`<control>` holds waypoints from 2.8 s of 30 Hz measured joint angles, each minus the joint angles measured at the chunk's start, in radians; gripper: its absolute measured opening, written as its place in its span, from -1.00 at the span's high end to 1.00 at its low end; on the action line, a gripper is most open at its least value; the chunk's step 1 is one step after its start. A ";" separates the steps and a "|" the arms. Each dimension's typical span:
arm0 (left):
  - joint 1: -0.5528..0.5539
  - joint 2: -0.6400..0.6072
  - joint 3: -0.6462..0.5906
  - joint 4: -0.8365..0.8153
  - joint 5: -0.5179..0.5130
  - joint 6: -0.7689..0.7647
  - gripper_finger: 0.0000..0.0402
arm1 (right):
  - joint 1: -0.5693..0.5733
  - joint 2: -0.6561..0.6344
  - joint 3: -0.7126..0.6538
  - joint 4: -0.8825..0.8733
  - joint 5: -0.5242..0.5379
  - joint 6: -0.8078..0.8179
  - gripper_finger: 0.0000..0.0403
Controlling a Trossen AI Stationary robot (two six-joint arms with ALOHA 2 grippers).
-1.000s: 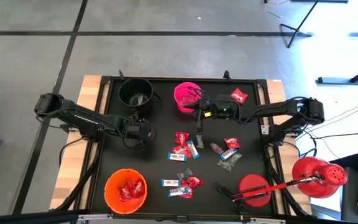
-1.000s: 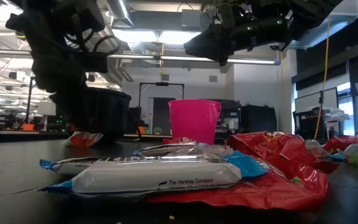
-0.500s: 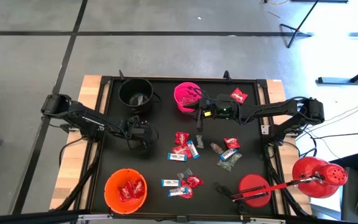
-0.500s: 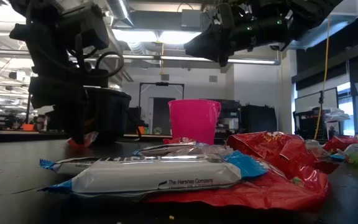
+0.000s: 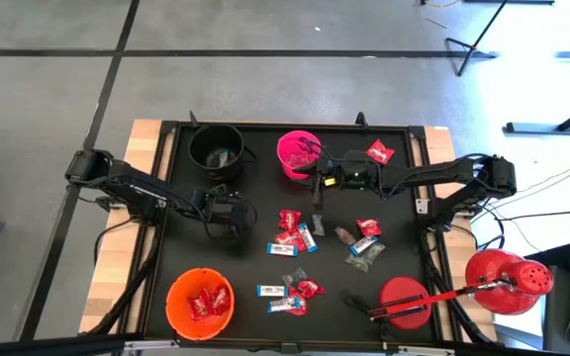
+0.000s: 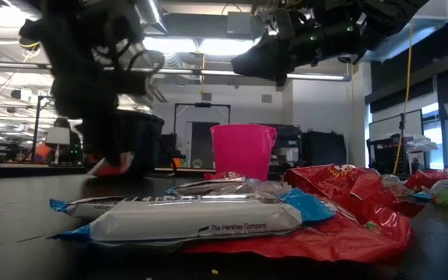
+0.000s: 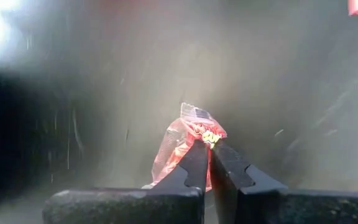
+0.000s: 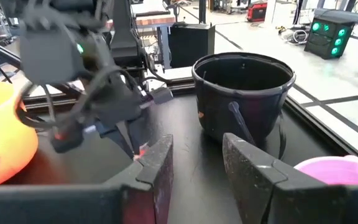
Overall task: Organize candy in baskets
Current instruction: Put the red gummy into the pink bucket
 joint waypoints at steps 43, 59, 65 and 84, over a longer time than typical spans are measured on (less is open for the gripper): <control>0.063 -0.118 0.118 0.687 0.142 0.414 1.00 | 0.097 0.183 0.000 0.377 -0.195 -0.024 0.32; 0.063 -0.117 0.118 0.670 0.087 0.389 0.99 | 0.097 0.183 0.000 0.360 -0.123 -0.008 0.92; 0.053 -0.214 0.117 0.630 0.062 0.425 0.73 | 0.097 0.180 0.002 0.335 -0.133 -0.002 0.97; -0.091 -0.450 0.118 -0.095 -0.467 0.041 0.16 | -0.137 0.082 0.000 -0.030 0.210 -0.027 1.00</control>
